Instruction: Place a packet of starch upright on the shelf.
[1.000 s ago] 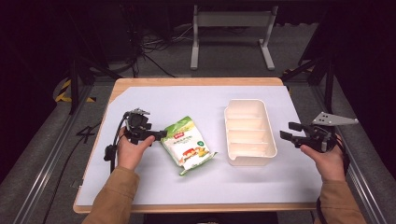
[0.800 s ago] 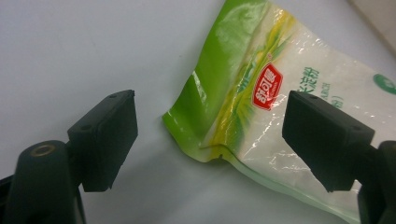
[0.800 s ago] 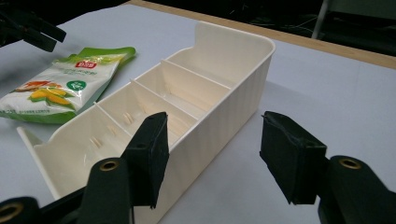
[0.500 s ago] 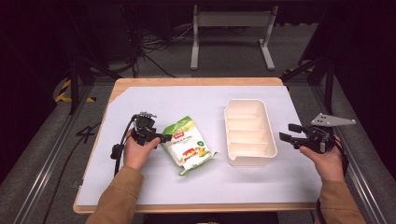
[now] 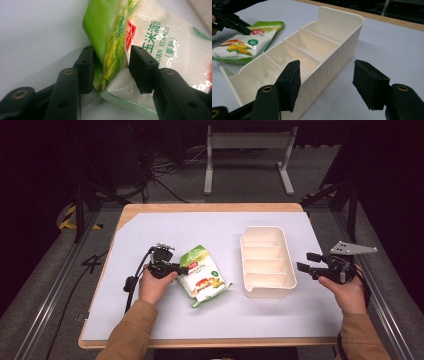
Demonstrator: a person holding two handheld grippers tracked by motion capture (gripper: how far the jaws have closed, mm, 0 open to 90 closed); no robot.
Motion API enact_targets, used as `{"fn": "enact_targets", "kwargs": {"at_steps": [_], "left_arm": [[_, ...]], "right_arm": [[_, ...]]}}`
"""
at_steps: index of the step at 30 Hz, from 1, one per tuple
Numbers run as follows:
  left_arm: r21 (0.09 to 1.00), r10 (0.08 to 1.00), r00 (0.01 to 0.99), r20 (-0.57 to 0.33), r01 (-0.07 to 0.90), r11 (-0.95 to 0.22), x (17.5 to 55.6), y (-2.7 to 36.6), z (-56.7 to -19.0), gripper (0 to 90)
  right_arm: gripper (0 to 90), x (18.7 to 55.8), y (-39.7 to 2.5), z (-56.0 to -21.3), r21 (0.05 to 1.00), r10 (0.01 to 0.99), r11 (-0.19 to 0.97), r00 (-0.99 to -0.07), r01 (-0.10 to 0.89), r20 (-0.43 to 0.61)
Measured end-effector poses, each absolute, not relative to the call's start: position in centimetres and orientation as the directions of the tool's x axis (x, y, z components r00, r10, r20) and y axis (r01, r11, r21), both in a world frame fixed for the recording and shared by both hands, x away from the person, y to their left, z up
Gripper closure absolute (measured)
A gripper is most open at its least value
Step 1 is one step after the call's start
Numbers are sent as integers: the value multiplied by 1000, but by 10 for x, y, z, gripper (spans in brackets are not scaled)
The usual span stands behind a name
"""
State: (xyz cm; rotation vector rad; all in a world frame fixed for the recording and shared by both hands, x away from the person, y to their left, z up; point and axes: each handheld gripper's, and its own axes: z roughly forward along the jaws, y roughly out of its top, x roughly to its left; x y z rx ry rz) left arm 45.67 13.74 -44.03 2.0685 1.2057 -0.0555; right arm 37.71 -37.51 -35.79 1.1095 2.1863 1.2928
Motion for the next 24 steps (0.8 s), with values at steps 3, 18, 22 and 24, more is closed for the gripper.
{"fn": "enact_targets", "kwargs": {"at_steps": [3,18,22,24], "left_arm": [[560,722,543,-428,787,-260,456,139,-443,698],[682,670,630,-393,688,-247,432,141,-403,817],[726,634,685,-359,632,-271,421,136,-382,821],[746,620,710,-333,601,-287,414,133,-371,825]], "right_arm": [[387,378,-372,-357,855,774,277,-629,437,70],[408,376,-362,-343,871,768,299,-640,389,22],[410,371,-359,-335,879,761,302,-648,368,10],[411,368,-356,-331,884,755,304,-656,356,5]]}}
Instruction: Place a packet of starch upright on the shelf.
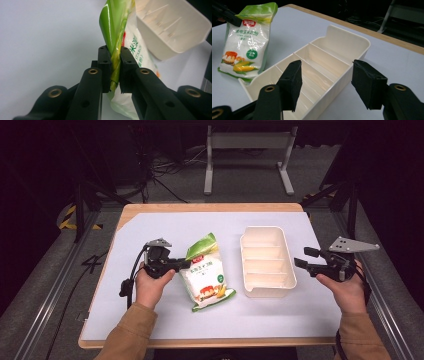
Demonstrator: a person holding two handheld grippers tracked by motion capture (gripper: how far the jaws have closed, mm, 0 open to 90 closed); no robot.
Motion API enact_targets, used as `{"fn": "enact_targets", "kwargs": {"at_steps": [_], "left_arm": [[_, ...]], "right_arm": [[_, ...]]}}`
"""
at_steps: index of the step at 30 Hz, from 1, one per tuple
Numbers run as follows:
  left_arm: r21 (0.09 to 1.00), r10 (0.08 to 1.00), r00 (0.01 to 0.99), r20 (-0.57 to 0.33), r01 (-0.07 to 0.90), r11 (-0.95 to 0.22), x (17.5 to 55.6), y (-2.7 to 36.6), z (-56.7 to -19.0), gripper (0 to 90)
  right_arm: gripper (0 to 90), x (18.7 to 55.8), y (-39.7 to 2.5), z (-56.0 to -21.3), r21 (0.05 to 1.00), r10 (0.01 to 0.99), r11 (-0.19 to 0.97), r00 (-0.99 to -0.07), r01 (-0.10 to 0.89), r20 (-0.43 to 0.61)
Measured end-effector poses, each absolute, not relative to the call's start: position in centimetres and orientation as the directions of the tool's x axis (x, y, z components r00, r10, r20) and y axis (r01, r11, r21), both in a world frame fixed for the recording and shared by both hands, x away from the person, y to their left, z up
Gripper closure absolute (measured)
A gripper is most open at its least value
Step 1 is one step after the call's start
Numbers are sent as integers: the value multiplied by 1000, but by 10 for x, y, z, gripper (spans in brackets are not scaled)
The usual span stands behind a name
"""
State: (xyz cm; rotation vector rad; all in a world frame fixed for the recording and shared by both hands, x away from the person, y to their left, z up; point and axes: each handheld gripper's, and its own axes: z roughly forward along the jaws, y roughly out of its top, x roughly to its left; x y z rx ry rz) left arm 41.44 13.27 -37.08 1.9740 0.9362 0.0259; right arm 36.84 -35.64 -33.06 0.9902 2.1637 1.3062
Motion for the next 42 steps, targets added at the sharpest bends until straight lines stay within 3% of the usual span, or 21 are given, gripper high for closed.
{"fn": "enact_targets", "kwargs": {"at_steps": [16,32,42], "left_arm": [[824,561,819,-121,398,-403,371,121,-315,837],[840,422,904,-69,281,-464,337,101,-290,838],[844,388,920,-59,254,-473,324,96,-287,838]], "right_arm": [[411,359,-318,-316,877,660,387,-749,285,-48],[444,342,-268,-301,874,491,449,-868,184,-70],[425,339,-235,-302,872,384,470,-921,140,-59]]}}
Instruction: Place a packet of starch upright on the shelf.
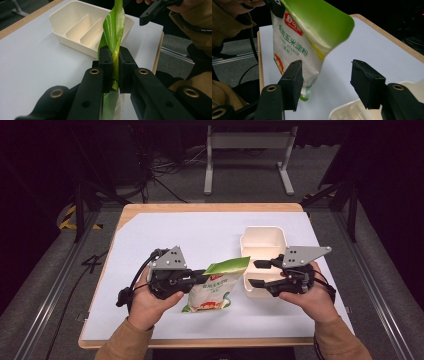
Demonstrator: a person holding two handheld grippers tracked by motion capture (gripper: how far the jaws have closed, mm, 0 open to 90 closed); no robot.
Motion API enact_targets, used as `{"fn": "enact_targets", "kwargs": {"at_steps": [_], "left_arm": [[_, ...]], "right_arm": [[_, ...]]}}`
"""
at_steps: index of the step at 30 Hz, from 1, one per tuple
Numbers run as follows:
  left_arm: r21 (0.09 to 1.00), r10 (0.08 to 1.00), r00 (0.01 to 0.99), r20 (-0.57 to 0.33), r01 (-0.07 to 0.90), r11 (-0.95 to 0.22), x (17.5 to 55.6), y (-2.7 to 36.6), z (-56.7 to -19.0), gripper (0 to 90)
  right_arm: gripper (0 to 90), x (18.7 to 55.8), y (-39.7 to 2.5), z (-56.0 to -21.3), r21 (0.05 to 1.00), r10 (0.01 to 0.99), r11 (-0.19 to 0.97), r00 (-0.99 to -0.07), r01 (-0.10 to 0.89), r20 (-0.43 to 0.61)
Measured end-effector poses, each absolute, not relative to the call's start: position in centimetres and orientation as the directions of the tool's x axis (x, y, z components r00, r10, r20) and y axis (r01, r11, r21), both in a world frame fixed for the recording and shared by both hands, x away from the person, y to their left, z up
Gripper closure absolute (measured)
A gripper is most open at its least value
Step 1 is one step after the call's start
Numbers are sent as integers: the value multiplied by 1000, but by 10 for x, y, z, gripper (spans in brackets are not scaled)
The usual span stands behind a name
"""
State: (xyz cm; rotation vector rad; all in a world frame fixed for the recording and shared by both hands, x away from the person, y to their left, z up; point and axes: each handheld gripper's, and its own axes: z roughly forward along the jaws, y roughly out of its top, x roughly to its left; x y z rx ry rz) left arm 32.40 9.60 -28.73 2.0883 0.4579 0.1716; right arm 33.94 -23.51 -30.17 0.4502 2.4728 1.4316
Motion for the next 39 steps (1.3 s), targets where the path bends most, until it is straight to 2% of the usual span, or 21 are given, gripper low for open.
{"fn": "enact_targets", "kwargs": {"at_steps": [7,12,14,21,24,39], "left_arm": [[849,347,936,-61,231,-475,320,90,-287,838],[850,321,945,-64,221,-479,318,85,-288,838],[850,313,947,-65,217,-480,317,84,-288,838],[851,295,953,-72,213,-480,317,81,-288,837],[857,295,952,-78,215,-468,317,83,-288,836],[868,296,951,-91,221,-445,320,88,-287,793]], "right_arm": [[425,341,-221,-309,874,326,464,-945,146,-15],[460,342,-213,-315,872,297,464,-955,156,13],[506,342,-212,-316,870,282,468,-959,155,19],[770,344,-214,-318,883,246,443,-968,158,49],[842,344,-216,-318,897,227,410,-971,162,72],[885,337,-219,-304,942,231,315,-972,120,46]]}}
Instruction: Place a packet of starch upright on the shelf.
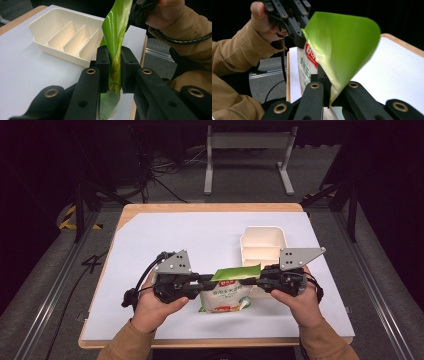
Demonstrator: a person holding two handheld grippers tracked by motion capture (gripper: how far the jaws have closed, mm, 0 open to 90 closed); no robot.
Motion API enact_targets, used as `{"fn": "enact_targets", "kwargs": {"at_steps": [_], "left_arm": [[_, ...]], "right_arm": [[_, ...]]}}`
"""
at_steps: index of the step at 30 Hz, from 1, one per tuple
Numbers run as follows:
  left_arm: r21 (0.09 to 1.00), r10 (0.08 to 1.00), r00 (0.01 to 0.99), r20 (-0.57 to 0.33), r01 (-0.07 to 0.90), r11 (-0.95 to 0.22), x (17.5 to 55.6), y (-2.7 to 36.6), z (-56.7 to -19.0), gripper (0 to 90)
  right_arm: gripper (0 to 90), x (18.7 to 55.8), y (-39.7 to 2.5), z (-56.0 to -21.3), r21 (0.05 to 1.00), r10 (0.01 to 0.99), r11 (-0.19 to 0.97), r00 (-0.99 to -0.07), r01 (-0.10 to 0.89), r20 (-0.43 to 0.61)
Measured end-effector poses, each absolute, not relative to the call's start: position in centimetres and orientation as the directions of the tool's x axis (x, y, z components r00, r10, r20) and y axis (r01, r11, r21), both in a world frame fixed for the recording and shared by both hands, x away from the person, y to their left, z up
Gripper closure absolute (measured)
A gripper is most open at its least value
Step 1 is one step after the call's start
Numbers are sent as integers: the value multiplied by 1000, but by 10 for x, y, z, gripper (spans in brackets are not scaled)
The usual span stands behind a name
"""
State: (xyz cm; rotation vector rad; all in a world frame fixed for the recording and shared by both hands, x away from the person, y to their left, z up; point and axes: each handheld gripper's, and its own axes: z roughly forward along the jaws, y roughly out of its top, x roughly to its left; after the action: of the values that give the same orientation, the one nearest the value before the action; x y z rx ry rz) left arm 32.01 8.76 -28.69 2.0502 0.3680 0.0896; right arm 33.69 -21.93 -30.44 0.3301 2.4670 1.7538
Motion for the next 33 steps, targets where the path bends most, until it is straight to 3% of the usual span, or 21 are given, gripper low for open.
{"fn": "enact_targets", "kwargs": {"at_steps": [8,18,33], "left_arm": [[872,323,942,-93,233,-430,322,93,-285,697],[902,393,914,-99,249,-353,328,117,-279,402],[905,464,876,-129,295,-306,338,138,-280,330]], "right_arm": [[888,335,-217,-295,945,228,313,-973,96,23],[889,338,-224,-270,954,239,292,-971,62,-10],[889,348,-242,-238,958,286,285,-957,43,-42]]}}
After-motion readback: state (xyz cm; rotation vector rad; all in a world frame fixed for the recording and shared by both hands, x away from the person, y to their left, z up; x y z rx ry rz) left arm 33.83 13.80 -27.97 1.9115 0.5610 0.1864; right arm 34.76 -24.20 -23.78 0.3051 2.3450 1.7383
